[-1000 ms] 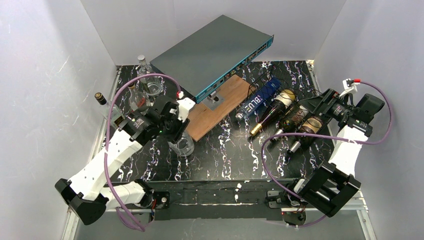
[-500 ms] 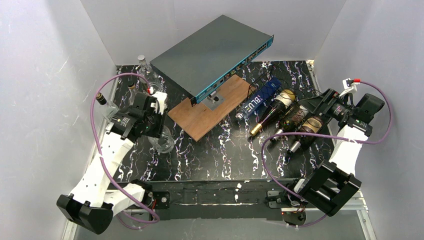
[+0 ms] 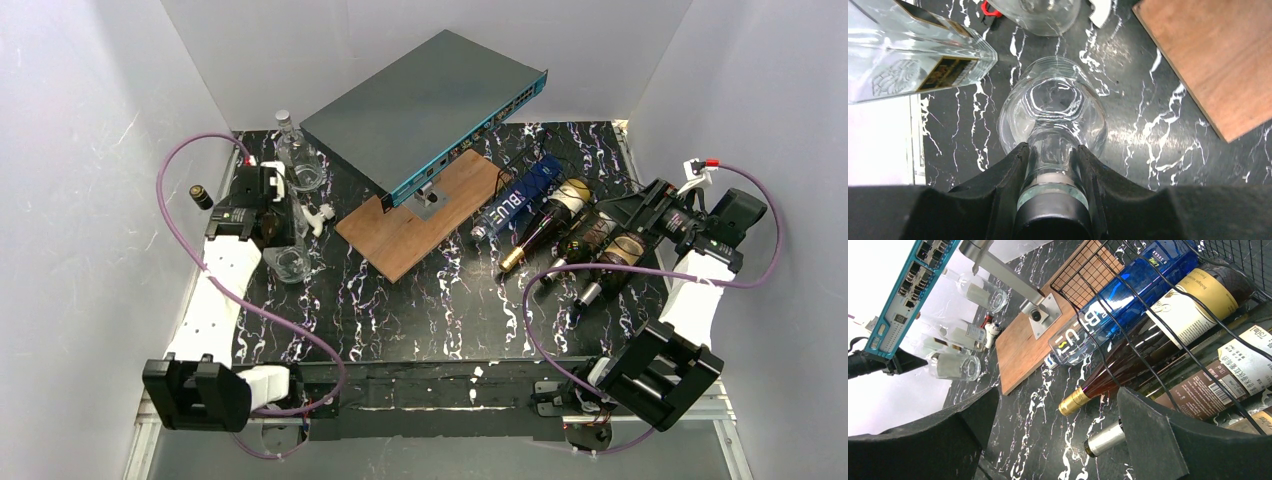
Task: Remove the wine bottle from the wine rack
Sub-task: Place the wine bottle at the center of the board.
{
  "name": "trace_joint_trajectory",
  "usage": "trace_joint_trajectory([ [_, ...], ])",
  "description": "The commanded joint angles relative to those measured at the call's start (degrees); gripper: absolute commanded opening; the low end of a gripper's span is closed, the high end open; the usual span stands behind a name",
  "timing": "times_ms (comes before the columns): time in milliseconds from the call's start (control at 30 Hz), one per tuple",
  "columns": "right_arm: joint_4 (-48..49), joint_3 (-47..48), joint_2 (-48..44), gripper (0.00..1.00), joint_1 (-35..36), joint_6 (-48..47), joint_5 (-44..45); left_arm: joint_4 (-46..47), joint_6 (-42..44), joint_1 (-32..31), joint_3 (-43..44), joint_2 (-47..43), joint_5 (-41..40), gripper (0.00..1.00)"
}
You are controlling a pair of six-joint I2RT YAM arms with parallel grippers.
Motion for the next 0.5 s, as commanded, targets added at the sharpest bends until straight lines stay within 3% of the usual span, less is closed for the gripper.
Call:
trace_joint_trajectory([
  [0, 2.4, -0.6, 0.6, 0.99, -0.3, -0.1, -1.7, 9.0, -1.4, 4.0, 5.4, 1.2, -1.8, 0.00],
  [233, 2.7, -0.6, 0.8, 0.98, -0.3, -0.1, -1.8, 11.3, -3.8, 9.0, 5.8, 5.4, -1.3, 0.02],
  [467, 2.7, -0.7, 0.8, 0.98, -0.3, 0.0, -1.6, 11.4, -5.4, 9.8, 5.8, 6.3, -1.1, 0.40],
])
